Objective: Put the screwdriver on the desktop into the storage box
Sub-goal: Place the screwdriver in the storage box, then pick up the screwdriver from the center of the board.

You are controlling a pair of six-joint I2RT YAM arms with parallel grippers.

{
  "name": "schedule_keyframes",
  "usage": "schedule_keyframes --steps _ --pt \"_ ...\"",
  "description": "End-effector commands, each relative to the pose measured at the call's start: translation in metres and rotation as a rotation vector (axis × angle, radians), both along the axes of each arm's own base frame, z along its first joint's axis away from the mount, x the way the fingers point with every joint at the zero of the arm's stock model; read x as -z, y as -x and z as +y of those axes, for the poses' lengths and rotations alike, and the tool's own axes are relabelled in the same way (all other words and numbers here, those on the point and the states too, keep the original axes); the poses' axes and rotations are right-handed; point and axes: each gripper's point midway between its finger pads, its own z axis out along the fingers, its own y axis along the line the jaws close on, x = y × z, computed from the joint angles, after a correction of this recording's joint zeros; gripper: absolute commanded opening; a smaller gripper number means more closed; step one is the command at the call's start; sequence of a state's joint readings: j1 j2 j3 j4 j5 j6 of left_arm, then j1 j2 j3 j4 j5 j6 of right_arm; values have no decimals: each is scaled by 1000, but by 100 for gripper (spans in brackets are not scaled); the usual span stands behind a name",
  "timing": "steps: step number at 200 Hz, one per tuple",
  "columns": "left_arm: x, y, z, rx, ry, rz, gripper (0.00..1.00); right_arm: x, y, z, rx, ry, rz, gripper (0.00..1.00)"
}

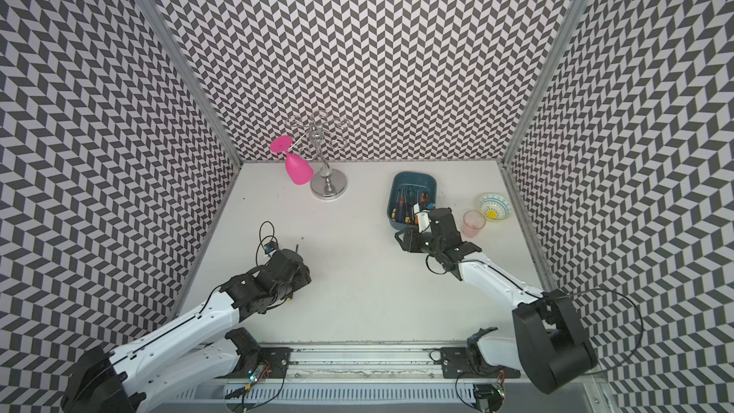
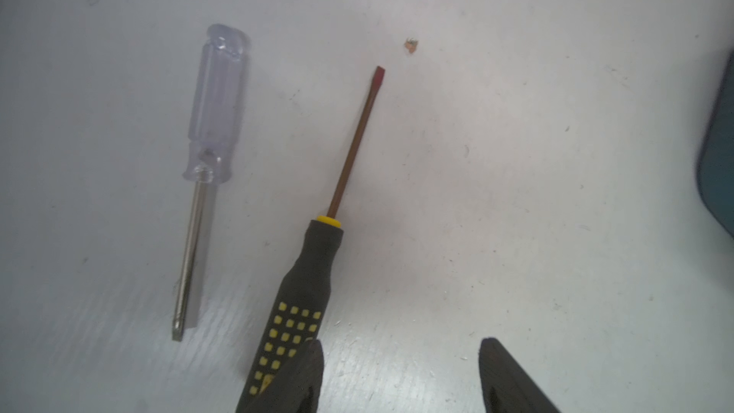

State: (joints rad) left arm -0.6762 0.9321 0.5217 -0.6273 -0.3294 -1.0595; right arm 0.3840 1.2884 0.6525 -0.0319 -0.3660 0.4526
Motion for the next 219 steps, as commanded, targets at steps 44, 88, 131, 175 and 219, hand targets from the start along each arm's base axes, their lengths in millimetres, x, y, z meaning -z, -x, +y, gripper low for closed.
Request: schedule_keyframes --steps 44,88,131,175,219 --pt "22 7 20 -68 -141 130 69 -2 5 6 -44 -31 -58 51" --pt "33 5 16 -47 -157 167 62 0 4 6 -44 -31 -55 51" --pt "47 10 12 -20 -150 201 54 5 4 7 -42 -32 -42 51" --pt "56 15 7 5 -120 222 43 7 4 6 -36 -30 -40 51" --pt "65 24 7 14 -115 251 39 10 5 6 -33 -34 -34 51"
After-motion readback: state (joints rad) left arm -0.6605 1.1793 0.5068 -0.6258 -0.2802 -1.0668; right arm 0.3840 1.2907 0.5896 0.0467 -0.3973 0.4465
